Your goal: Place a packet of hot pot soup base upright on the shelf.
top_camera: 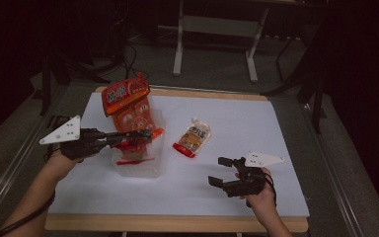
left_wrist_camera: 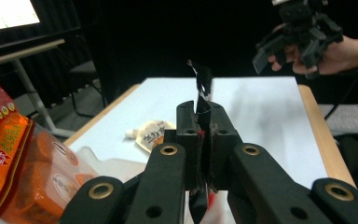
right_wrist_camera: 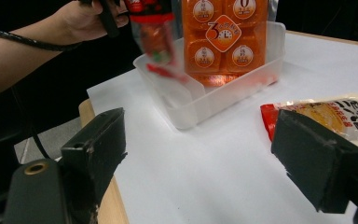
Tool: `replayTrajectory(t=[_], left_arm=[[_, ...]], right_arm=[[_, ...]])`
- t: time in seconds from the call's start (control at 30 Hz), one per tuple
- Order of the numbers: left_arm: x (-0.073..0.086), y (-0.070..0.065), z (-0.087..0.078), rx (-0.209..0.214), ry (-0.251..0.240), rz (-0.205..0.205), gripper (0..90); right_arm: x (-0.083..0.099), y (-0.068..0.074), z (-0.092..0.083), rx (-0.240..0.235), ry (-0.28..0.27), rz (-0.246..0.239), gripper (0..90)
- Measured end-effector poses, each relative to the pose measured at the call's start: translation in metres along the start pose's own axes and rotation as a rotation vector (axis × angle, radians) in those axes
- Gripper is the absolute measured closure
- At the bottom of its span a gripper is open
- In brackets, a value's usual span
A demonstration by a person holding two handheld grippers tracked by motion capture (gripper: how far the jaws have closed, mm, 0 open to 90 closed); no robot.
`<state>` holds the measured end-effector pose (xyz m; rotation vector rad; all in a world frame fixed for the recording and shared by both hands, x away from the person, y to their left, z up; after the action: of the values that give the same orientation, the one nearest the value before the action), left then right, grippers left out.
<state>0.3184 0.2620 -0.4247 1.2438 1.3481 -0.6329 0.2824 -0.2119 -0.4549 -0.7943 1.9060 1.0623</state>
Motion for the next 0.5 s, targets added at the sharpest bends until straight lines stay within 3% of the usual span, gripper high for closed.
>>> replayTrajectory(t=[0.13,0.3,0.5], left_arm=[[0.004,0.002,0.001,-0.038,0.013,-0.005,86.6],[0.001,0.007,-0.001,-0.063,-0.02,-0.01,86.6],[-0.003,0.01,0.005,-0.042,0.003,0.007,86.6]], right_arm=[[0.0,0.001,0.002,0.0,0.004,-0.004,17.6],[0.001,0.001,0.002,0.002,0.006,-0.004,17.6],[0.003,-0.002,0.002,0.006,0.011,0.002,17.6]])
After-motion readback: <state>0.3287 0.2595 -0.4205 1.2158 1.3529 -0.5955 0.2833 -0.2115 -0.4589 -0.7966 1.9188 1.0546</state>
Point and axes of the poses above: each handheld gripper's, and its own axes: z roughly forward along the jaws, x roughly out of its underside, y roughly to its left, the point moved 1 cm from there along z, roughly forward along the jaws, and after that the axes turned 9 degrees about z, right-handed, at the moved point
